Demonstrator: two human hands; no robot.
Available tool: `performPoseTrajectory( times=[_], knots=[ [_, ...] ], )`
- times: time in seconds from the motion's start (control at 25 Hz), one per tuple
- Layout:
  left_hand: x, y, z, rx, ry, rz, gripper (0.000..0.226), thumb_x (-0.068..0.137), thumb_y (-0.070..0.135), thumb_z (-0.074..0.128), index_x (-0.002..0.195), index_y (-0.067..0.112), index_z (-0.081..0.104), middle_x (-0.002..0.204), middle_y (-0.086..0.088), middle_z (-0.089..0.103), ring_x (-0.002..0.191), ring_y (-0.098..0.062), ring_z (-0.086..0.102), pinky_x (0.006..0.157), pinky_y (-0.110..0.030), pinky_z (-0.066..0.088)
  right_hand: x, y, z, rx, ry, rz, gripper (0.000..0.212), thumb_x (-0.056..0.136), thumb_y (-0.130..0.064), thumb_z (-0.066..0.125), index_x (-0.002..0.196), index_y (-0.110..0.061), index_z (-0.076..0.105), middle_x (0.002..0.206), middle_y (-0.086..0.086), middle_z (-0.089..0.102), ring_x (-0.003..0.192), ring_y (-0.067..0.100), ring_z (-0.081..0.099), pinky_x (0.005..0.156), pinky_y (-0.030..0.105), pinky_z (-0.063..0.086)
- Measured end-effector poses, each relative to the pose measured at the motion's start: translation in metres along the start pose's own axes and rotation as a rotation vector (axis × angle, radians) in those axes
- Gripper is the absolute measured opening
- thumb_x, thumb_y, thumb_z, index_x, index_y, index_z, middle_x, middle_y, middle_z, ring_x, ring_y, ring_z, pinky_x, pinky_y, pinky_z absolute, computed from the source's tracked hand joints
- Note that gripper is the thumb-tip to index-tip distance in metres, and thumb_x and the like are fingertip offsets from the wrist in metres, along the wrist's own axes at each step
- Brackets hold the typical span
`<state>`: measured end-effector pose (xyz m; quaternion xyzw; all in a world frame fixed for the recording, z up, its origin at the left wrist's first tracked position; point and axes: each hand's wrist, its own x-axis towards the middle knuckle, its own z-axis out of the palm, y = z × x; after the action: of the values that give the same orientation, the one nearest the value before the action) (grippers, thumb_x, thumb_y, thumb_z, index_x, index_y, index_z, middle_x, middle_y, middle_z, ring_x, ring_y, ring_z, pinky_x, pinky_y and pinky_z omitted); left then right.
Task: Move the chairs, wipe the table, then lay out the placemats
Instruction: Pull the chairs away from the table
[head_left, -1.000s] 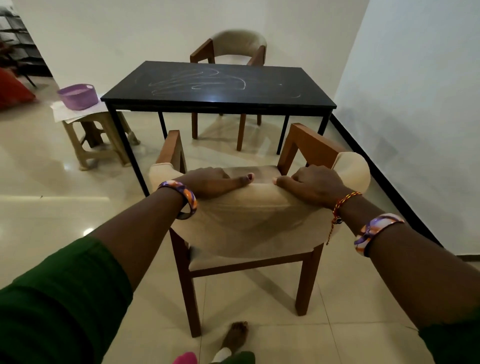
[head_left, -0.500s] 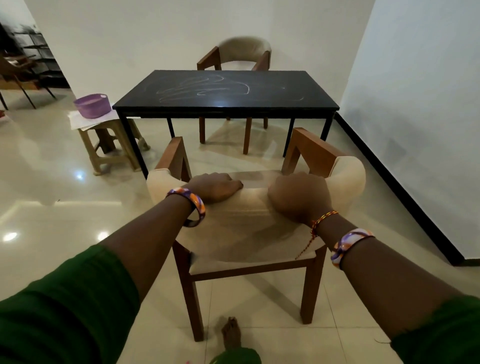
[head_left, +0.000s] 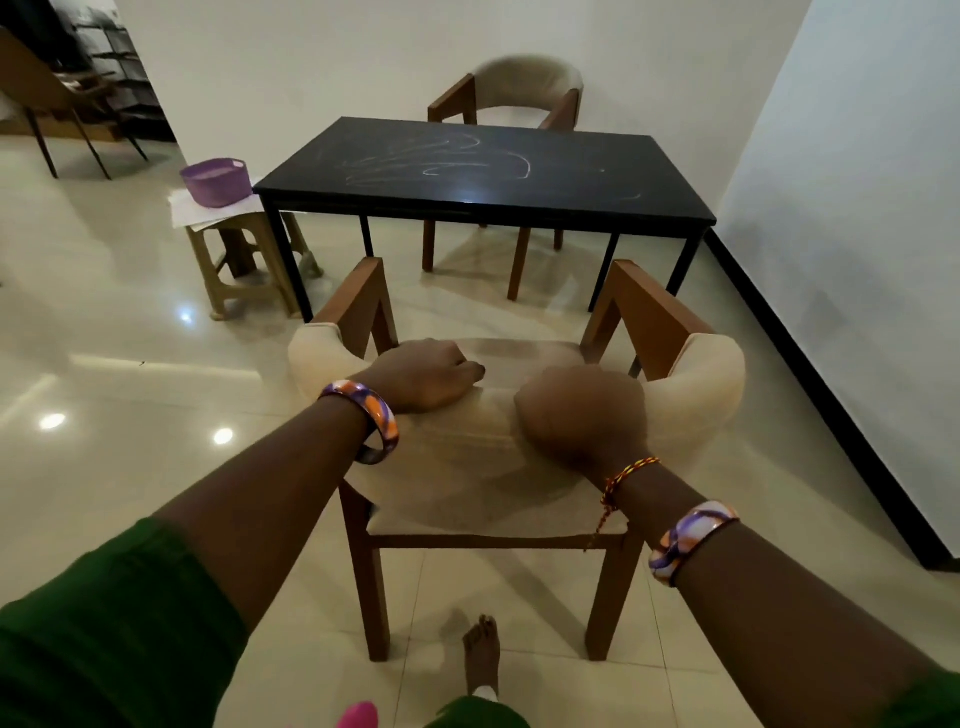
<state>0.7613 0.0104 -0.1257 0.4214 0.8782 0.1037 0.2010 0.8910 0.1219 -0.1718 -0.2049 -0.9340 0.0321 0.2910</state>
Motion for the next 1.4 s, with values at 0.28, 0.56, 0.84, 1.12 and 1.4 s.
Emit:
performPoseTrajectory(
  times=[0.28, 0.56, 0.84, 1.12, 1.4],
  knots=[
    [0.011, -0.018, -0.01, -0.128, 0.006, -0.092, 0.047, 0.099, 0.039, 0.034, 0.118, 0.005, 0.062, 0.12, -0.014, 0.062, 0.101, -0.022, 0.058, 0.081, -0.027, 0.039, 0.016, -0.017, 0.011, 0.059, -0.002, -0.021, 0.055, 0.083, -0.047, 0.028, 0.044, -0.014, 0.049, 0.039, -0.004, 0.031, 0.034, 0.013, 0.029, 0.048, 0.015, 0.019],
    [-0.015, -0.032, 0.03, 0.099, 0.647, 0.127, 0.064, 0.092, 0.05, 0.02, 0.091, 0.01, 0.07, 0.073, -0.009, 0.068, 0.069, -0.023, 0.061, 0.078, -0.029, 0.041, 0.022, -0.003, 0.006, 0.096, -0.194, -0.156, 0.069, 0.086, -0.058, 0.016, 0.085, -0.013, 0.068, 0.071, 0.005, 0.064, 0.065, 0.021, 0.06, 0.066, 0.033, 0.049],
    [0.002, -0.055, 0.033, 0.123, 0.758, 0.233, 0.054, 0.089, 0.043, 0.026, 0.075, 0.012, 0.068, 0.06, -0.004, 0.063, 0.055, -0.017, 0.049, 0.074, -0.032, 0.04, 0.01, 0.033, 0.024, 0.067, 0.162, -0.217, 0.073, 0.095, -0.053, 0.014, 0.077, -0.009, 0.07, 0.059, 0.007, 0.065, 0.048, 0.022, 0.059, 0.056, 0.029, 0.047],
    [0.027, -0.063, 0.015, 0.123, 0.733, 0.209, 0.06, 0.085, 0.046, 0.023, 0.083, 0.013, 0.072, 0.064, -0.007, 0.068, 0.06, -0.023, 0.06, 0.082, -0.034, 0.04, 0.041, 0.027, 0.038, -0.013, 0.175, -0.184, 0.055, 0.09, -0.046, 0.029, 0.068, -0.011, 0.066, 0.052, 0.005, 0.059, 0.044, 0.02, 0.054, 0.055, 0.022, 0.033],
    [0.058, -0.069, 0.001, 0.13, 0.723, 0.178, 0.062, 0.082, 0.047, 0.021, 0.086, 0.012, 0.072, 0.069, -0.008, 0.07, 0.068, -0.024, 0.063, 0.098, -0.04, 0.036, 0.07, 0.033, 0.051, 0.065, 0.115, -0.148, 0.059, 0.089, -0.051, 0.028, 0.074, -0.012, 0.069, 0.056, 0.005, 0.062, 0.048, 0.022, 0.056, 0.056, 0.03, 0.045]
  ],
)
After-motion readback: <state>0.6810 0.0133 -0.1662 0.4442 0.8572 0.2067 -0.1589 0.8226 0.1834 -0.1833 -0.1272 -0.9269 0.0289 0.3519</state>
